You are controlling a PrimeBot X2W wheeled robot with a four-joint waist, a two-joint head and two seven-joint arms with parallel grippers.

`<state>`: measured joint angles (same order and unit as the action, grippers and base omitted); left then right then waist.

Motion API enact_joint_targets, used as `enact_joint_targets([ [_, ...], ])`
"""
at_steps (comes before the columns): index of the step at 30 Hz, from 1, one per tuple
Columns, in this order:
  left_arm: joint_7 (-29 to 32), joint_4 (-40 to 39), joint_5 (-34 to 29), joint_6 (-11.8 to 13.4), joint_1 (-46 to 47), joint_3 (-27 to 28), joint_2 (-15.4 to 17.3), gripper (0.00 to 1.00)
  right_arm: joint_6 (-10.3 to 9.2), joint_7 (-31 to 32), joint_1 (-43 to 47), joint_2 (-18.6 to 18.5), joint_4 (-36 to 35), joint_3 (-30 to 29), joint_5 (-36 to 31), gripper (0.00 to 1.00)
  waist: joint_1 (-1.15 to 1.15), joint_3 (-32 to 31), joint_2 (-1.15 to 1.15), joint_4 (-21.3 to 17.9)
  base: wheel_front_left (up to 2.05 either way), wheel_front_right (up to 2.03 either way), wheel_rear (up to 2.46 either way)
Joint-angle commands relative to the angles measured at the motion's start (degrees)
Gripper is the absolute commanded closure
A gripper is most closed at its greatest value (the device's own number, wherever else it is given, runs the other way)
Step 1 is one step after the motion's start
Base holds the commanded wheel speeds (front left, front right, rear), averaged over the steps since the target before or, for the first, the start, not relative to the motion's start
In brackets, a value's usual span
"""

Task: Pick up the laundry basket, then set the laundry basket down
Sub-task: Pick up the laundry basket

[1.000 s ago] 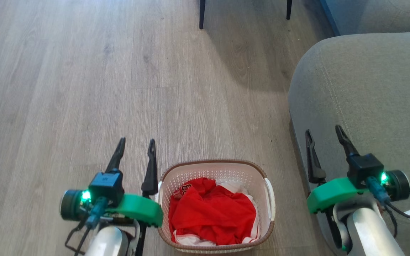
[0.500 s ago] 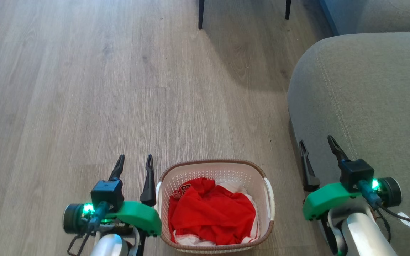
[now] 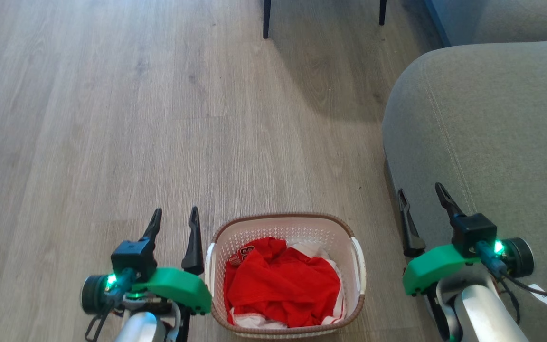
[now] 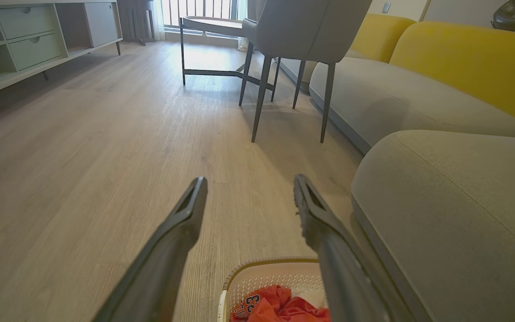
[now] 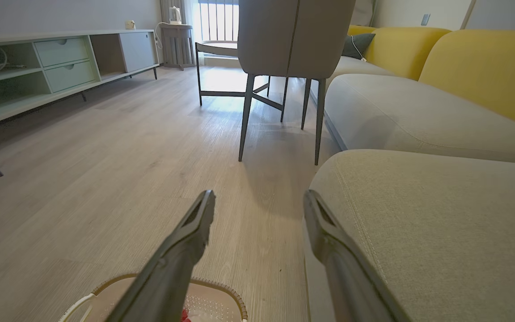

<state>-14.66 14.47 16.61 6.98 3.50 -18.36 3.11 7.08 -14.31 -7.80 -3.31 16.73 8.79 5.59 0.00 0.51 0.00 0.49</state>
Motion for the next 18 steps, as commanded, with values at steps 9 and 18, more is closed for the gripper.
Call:
enact_joint_targets([
  [9,-0.3,-0.7,0.6,-0.6,2.1,1.5,-0.2,0.0,0.41,-0.7,-2.2,0.4,-1.4,1.1,-0.1,0.0,0.0,0.7,0.0,0.0,0.0,0.0,0.0],
  [18,-0.3,2.0,1.8,-0.7,5.3,-0.1,-0.2,0.0,0.41,-0.7,-4.6,-0.7,0.2,1.0,-0.7,0.0,0.0,7.1,0.0,0.3,0.0,0.0,0.0],
])
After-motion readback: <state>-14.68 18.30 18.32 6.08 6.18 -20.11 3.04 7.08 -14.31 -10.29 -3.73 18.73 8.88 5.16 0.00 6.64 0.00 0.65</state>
